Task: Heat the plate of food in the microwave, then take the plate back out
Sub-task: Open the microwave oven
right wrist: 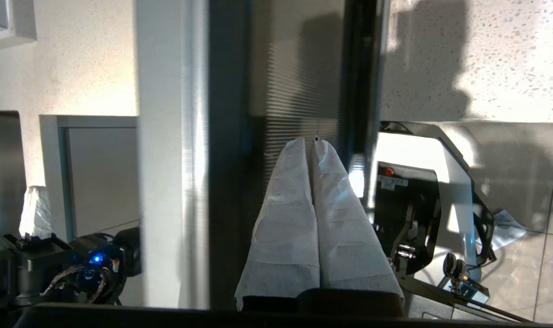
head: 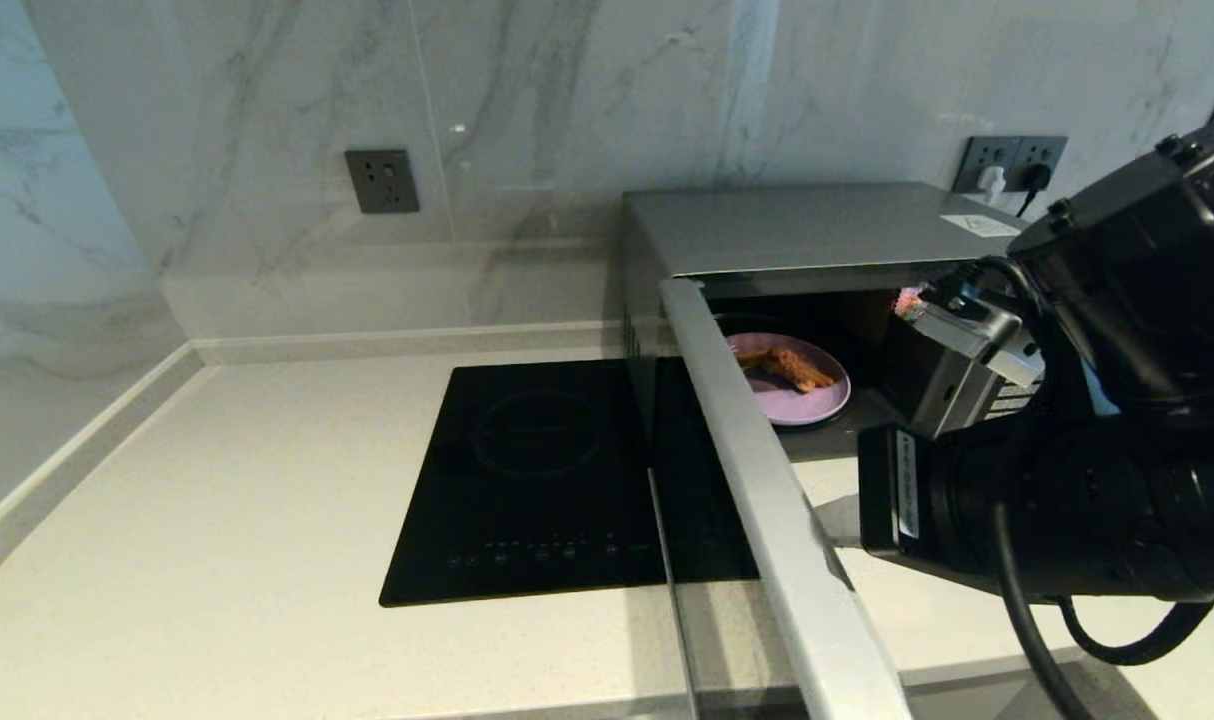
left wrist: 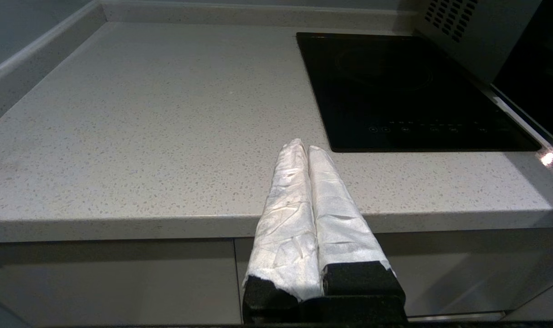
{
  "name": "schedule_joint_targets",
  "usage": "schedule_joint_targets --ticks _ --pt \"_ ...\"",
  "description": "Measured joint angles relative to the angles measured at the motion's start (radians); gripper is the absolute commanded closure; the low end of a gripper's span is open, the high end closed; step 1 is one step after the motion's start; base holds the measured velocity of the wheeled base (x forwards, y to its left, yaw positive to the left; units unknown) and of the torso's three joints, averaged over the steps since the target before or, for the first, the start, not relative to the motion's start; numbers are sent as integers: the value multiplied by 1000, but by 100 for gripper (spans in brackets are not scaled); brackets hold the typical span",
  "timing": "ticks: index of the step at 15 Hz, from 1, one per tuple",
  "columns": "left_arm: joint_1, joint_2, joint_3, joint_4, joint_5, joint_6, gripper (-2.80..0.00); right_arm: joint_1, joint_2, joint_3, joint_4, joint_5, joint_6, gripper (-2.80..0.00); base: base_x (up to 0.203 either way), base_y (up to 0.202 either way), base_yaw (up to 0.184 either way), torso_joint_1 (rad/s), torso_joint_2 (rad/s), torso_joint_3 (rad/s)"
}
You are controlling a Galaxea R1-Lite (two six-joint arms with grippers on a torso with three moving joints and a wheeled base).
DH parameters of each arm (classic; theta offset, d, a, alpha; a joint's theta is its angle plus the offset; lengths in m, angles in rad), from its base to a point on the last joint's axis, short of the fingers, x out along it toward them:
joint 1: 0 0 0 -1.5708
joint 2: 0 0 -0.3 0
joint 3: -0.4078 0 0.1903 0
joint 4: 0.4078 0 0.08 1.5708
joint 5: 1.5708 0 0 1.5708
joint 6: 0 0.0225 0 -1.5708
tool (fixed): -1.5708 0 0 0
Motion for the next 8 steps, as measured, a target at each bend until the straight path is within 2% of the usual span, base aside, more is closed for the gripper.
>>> schedule_joint_targets --ticks 8 --pt "0 0 0 0 0 0 0 25 6 0 0 -1 0 0 0 0 0 0 0 0"
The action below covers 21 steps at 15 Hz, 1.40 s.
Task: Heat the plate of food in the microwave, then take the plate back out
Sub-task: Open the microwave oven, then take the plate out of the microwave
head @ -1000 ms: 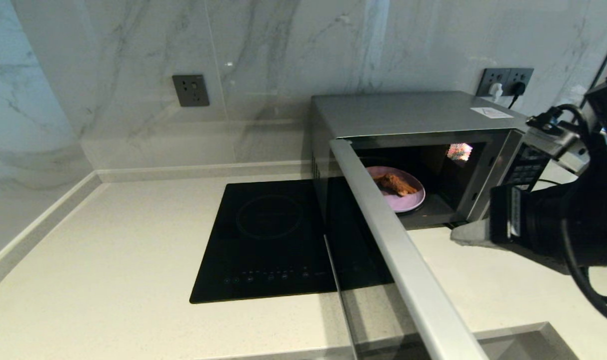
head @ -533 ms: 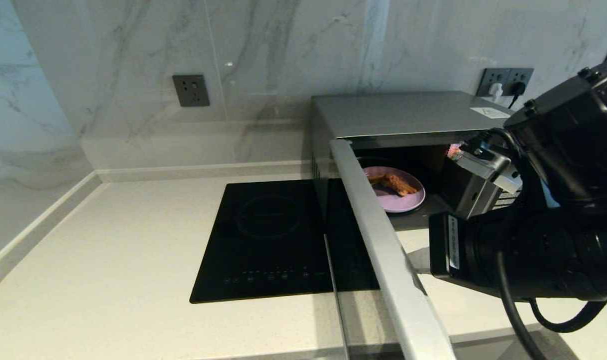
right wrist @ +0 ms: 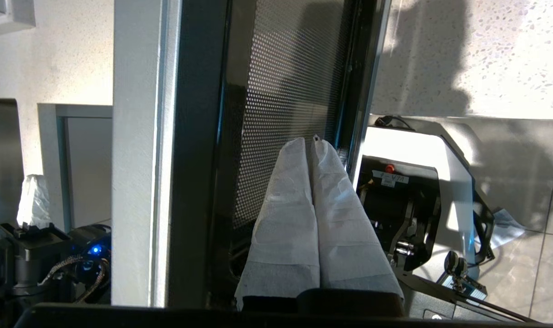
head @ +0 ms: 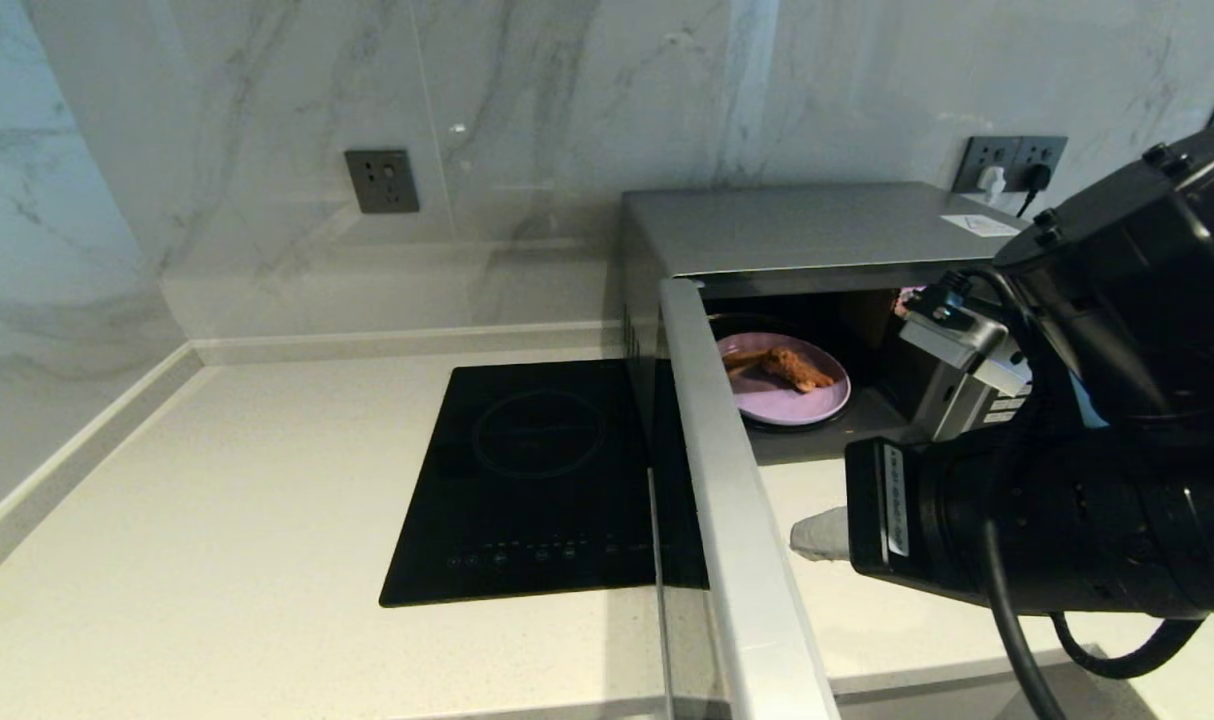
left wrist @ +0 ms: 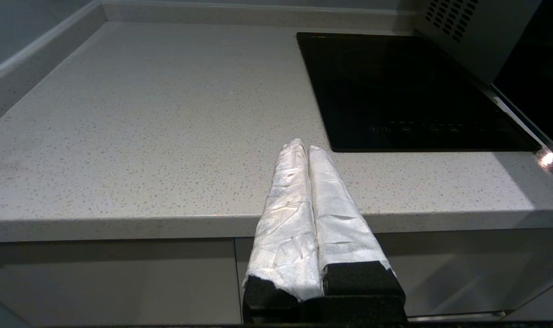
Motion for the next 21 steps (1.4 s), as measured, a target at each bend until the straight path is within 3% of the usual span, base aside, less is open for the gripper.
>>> schedule_joint_targets --ticks 5,8,11,16,21 --pt "0 0 0 0 0 0 0 -5 -3 8 0 -5 6 0 0 0 0 0 0 0" --pt "0 0 0 0 0 0 0 -50 -11 42 -1 -24 6 0 0 0 0 0 0 0" --pt "0 0 0 0 1 0 0 -178 -22 74 -2 -72 1 0 0 0 0 0 0 0" --pt "0 0 0 0 0 0 0 -484 -73 125 11 -101 -30 0 0 0 0 0 0 0" --pt "0 0 0 0 0 0 0 -608 -96 192 -95 -26 -27 0 0 0 0 0 0 0"
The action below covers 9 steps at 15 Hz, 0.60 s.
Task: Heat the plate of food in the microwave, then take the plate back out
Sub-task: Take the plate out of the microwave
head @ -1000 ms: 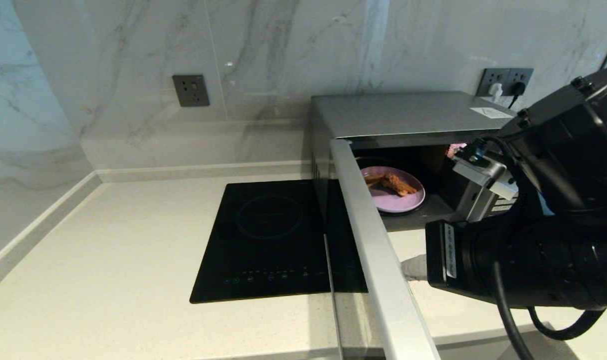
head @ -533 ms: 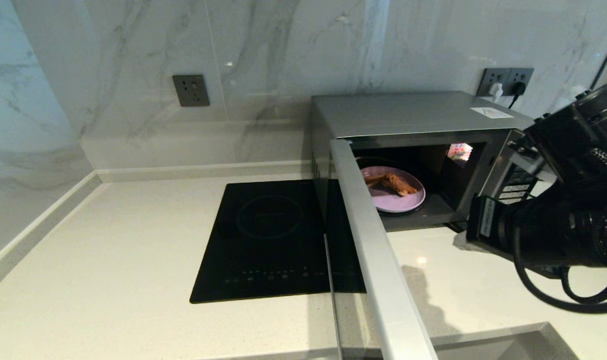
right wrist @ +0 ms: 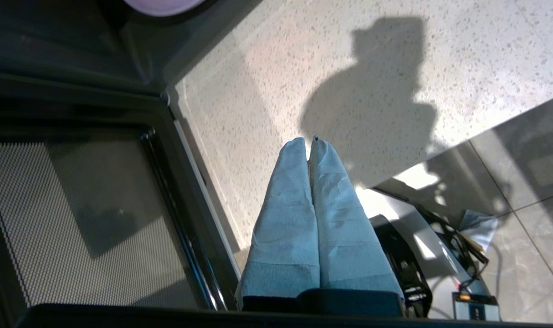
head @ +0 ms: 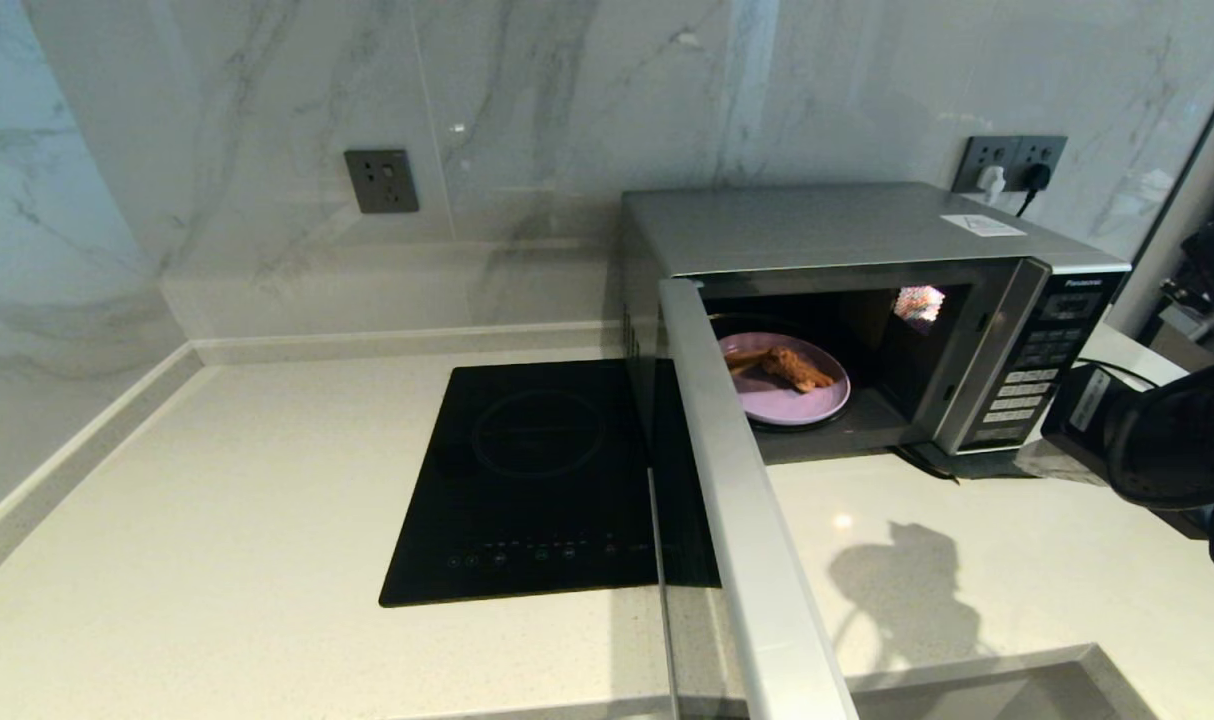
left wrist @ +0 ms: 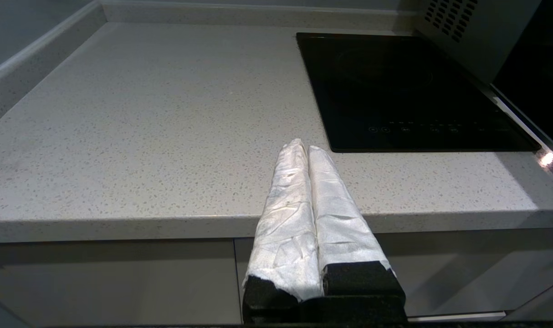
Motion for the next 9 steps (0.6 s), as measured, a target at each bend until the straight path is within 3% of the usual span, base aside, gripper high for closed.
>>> schedule_joint_targets --ticks 5,9 --pt "0 0 0 0 0 0 0 -29 109 -19 -139 11 4 0 0 0 0 0 0 0" --pt "0 0 0 0 0 0 0 -68 267 -145 -171 52 76 0 0 0 0 0 0 0"
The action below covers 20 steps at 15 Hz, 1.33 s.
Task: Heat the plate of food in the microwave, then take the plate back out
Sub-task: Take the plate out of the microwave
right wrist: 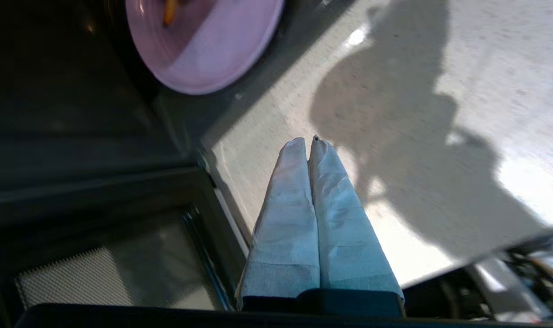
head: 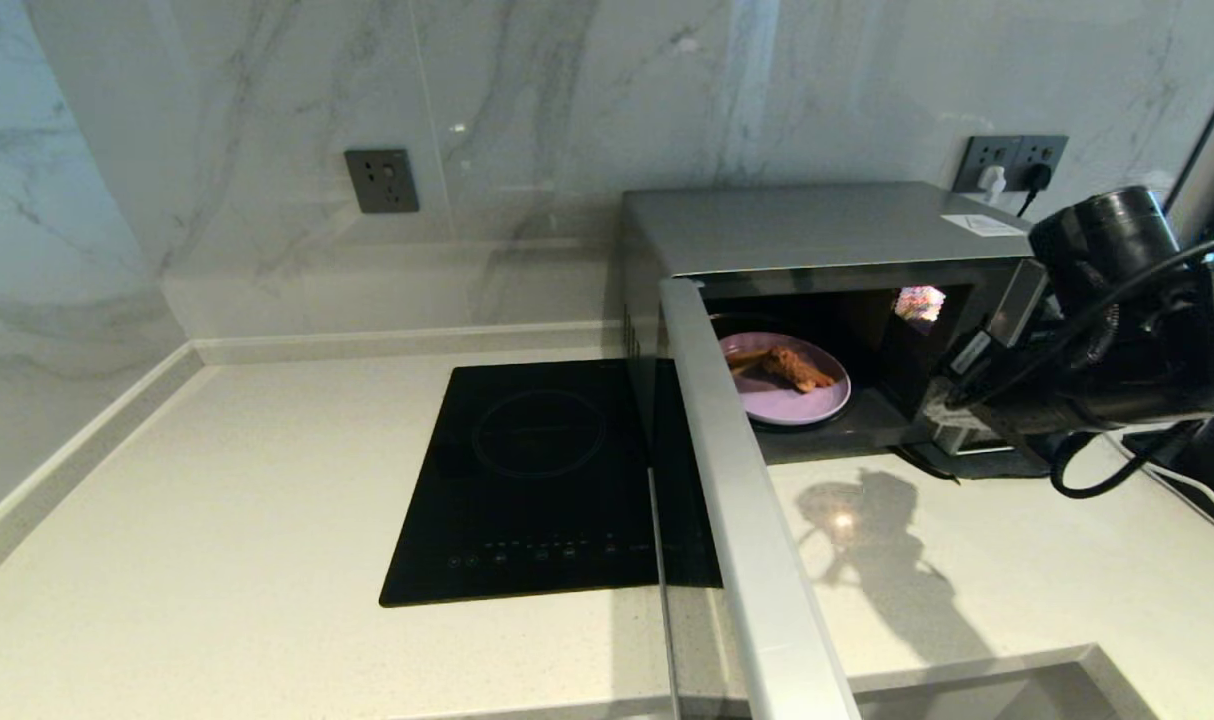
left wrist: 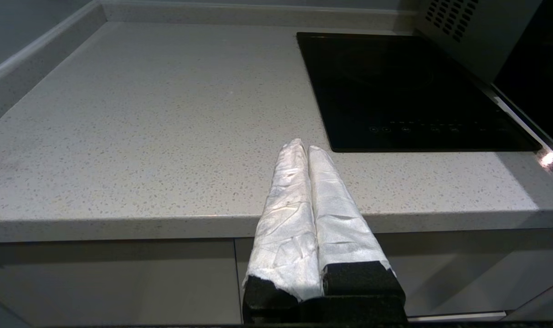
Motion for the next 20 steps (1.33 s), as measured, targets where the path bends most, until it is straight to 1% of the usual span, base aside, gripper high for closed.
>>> schedule_joint_targets --ticks 2,3,6,11,13,14,16,18,19,20 --pt "0 0 0 0 0 0 0 -36 48 -55 -4 74 3 0 0 0 0 0 0 0" --pt "0 0 0 0 0 0 0 -53 62 -76 -5 101 -2 -280 0 0 0 0 0 0" --pt "0 0 0 0 0 0 0 -88 107 -109 -6 120 -32 -280 0 0 0 0 0 0" --pt "0 0 0 0 0 0 0 -104 210 -168 -25 157 -28 -280 0 0 0 0 0 0" --pt "0 0 0 0 0 0 0 -104 248 -196 -23 157 -5 -280 0 0 0 0 0 0" --pt "0 0 0 0 0 0 0 -101 262 -218 -14 155 26 -280 0 0 0 0 0 0" --pt "0 0 0 0 0 0 0 -84 285 -263 46 149 77 -280 0 0 0 0 0 0" --pt "0 0 0 0 0 0 0 -56 308 -283 70 137 93 -280 0 0 0 0 0 0" --pt "0 0 0 0 0 0 0 -36 323 -285 70 107 93 -280 0 0 0 0 0 0" --pt "0 0 0 0 0 0 0 -14 339 -286 68 58 95 -280 0 0 0 0 0 0"
